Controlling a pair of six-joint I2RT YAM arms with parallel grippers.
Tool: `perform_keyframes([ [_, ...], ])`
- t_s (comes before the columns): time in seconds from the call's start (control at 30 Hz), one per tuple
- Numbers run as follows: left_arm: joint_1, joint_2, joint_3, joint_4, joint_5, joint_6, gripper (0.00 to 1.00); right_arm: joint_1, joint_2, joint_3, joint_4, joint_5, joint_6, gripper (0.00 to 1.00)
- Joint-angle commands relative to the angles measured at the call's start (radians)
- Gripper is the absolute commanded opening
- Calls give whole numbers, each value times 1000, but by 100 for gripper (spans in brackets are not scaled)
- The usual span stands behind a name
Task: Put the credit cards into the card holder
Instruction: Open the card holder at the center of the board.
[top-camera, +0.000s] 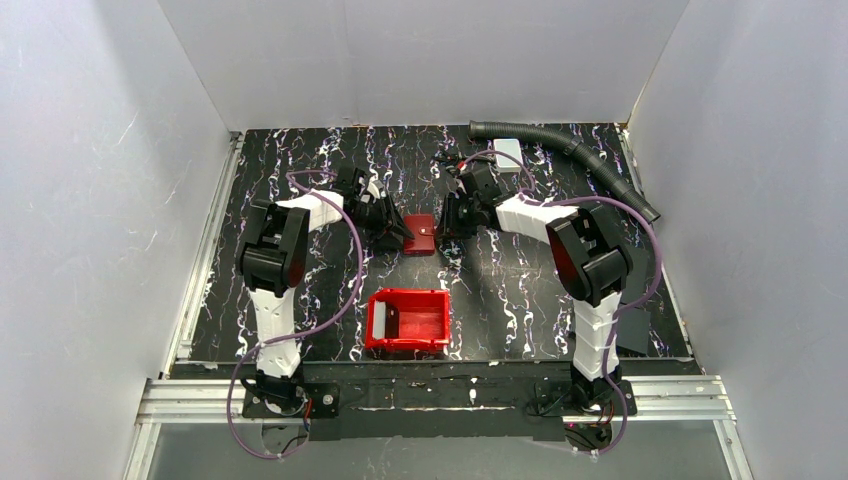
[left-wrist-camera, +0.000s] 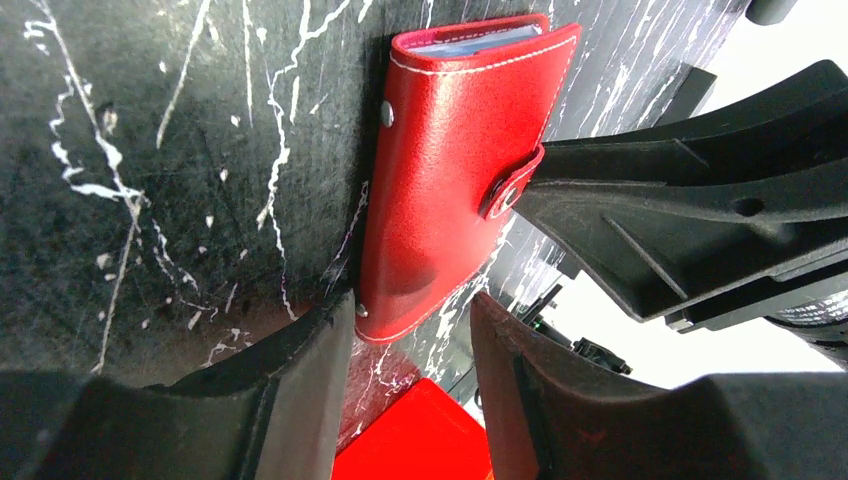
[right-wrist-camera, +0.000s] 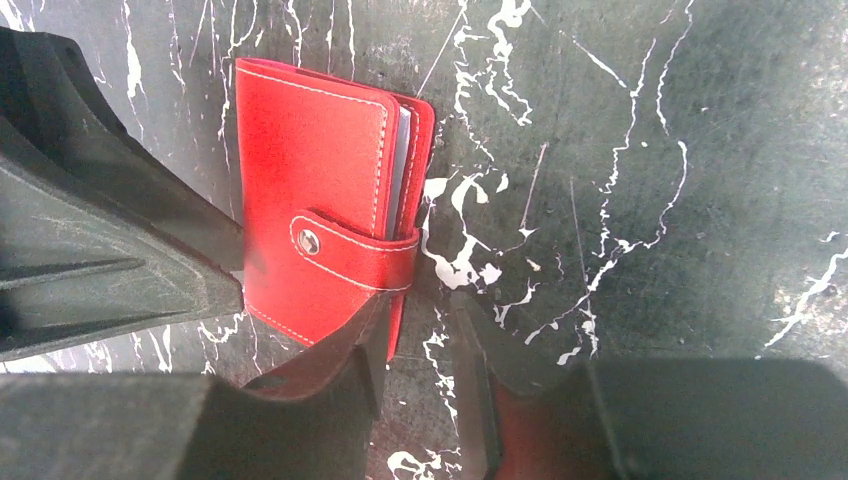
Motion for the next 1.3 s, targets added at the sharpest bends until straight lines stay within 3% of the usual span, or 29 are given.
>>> perform_keyframes([
  [0.0,-4,12,25,-35,-16,29,45,-3,-28,7,-3,22,-20,39],
  [0.23,-3,-6,21,-36,-31,31,43,20,-47,74,-57,63,-32,46],
  [0.57,-4,5,25,-39,-25,24,39,160,54,333,-376,549,14,57],
  [0.73,4,-2,27,-58,-45,26,36,238,152,493,-510,709,3,59],
  [1.1,13,-11,28,-64,-50,15,34,276,252,572,-529,751,7,44],
  [1.27,13,-13,30,-64,-42,14,34,274,226,495,-493,794,24,21],
])
